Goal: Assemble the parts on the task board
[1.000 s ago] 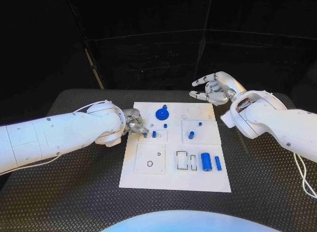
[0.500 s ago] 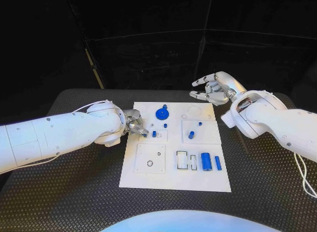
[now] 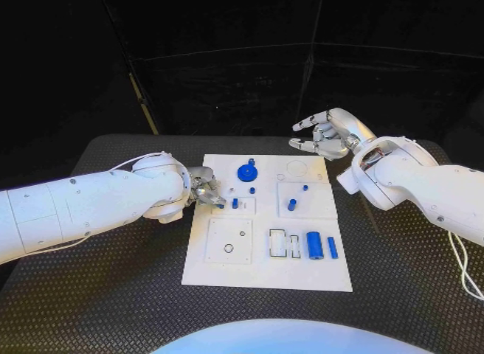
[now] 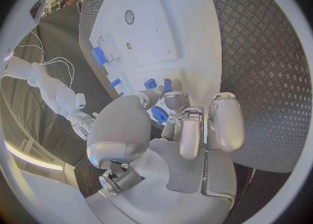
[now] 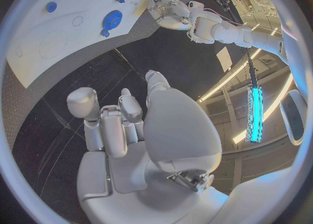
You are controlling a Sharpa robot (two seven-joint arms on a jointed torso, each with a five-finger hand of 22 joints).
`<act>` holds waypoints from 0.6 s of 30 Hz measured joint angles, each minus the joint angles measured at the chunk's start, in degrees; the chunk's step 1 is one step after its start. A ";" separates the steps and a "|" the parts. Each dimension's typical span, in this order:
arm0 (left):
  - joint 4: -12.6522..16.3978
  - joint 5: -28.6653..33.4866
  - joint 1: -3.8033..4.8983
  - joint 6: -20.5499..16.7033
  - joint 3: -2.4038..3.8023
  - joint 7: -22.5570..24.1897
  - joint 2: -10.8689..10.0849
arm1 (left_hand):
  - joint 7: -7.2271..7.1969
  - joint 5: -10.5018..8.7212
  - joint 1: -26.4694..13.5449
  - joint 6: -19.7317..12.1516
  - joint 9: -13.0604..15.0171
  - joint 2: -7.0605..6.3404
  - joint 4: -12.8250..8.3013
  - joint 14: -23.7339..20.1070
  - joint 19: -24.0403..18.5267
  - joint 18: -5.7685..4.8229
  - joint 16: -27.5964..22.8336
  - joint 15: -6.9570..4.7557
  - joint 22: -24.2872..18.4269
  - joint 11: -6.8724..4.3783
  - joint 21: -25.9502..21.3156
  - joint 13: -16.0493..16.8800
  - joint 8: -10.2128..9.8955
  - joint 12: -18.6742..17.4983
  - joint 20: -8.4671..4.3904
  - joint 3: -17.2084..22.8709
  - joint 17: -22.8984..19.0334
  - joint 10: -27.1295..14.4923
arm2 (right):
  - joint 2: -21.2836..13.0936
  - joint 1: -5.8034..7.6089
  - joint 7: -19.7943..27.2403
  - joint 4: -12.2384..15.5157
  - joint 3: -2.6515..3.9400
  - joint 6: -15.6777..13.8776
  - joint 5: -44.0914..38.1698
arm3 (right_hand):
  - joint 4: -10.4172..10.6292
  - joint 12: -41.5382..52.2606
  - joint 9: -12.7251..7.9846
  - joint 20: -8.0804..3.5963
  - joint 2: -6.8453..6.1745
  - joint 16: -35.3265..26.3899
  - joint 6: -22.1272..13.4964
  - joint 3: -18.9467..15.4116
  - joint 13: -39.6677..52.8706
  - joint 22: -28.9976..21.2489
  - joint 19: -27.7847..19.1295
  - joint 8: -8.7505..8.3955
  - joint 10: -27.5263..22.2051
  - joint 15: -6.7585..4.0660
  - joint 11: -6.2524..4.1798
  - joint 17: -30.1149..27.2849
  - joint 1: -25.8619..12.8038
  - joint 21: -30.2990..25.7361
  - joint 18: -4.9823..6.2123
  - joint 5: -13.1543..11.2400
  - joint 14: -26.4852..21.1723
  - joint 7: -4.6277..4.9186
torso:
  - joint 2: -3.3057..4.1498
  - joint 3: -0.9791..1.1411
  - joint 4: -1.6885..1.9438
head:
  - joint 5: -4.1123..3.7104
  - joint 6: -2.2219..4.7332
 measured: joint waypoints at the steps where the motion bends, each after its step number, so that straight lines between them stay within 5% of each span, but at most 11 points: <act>1: -0.03 -0.01 0.01 0.04 0.00 0.00 0.02 | -0.02 0.00 0.00 0.02 0.00 0.00 0.00 0.00 0.00 0.00 0.00 0.00 -0.03 0.00 0.00 0.00 0.00 0.00 0.00 0.00 0.00 0.00 | 0.00 0.00 0.00 0.00 0.00 0.01 0.00 | 0.00 0.00 0.00 0.00 0.00 0.00 0.00 0.00 0.00 0.00 0.00 0.00 0.00 0.00 0.00 0.00 0.00 0.00 0.00 0.00 0.00 0.00 | 0.00 0.00 0.00 | 0.00 -0.01; 9: -0.54 -0.09 0.09 0.56 0.00 -0.08 0.49 | -0.02 0.00 -0.09 0.04 0.05 -0.07 -0.01 0.00 0.00 0.00 0.00 0.00 -0.06 0.02 0.00 0.19 0.29 0.00 0.00 0.00 0.00 0.01 | 0.00 0.00 -0.01 0.00 0.00 0.08 0.00 | 0.00 0.00 0.00 0.00 0.00 0.00 0.00 0.00 0.00 0.01 0.00 0.00 0.00 0.00 0.00 -0.01 0.00 0.00 0.00 0.00 0.00 0.00 | 0.01 0.00 0.00 | 0.00 -0.01; 18: -1.63 -0.29 0.26 1.90 0.03 -0.44 1.52 | -0.94 -0.02 -3.87 1.39 -0.16 -0.75 -3.50 -0.21 0.16 0.00 0.00 -0.21 -0.03 -0.63 0.00 1.18 1.51 0.66 -0.19 3.50 0.00 1.02 | -0.05 0.00 -0.04 0.05 0.00 0.10 0.00 | 0.00 0.00 0.00 0.00 0.00 0.00 0.00 0.00 0.00 0.01 0.00 0.00 0.00 0.00 0.00 -0.01 0.00 0.00 0.00 0.00 0.00 0.00 | 0.01 0.02 -0.02 | -0.04 0.07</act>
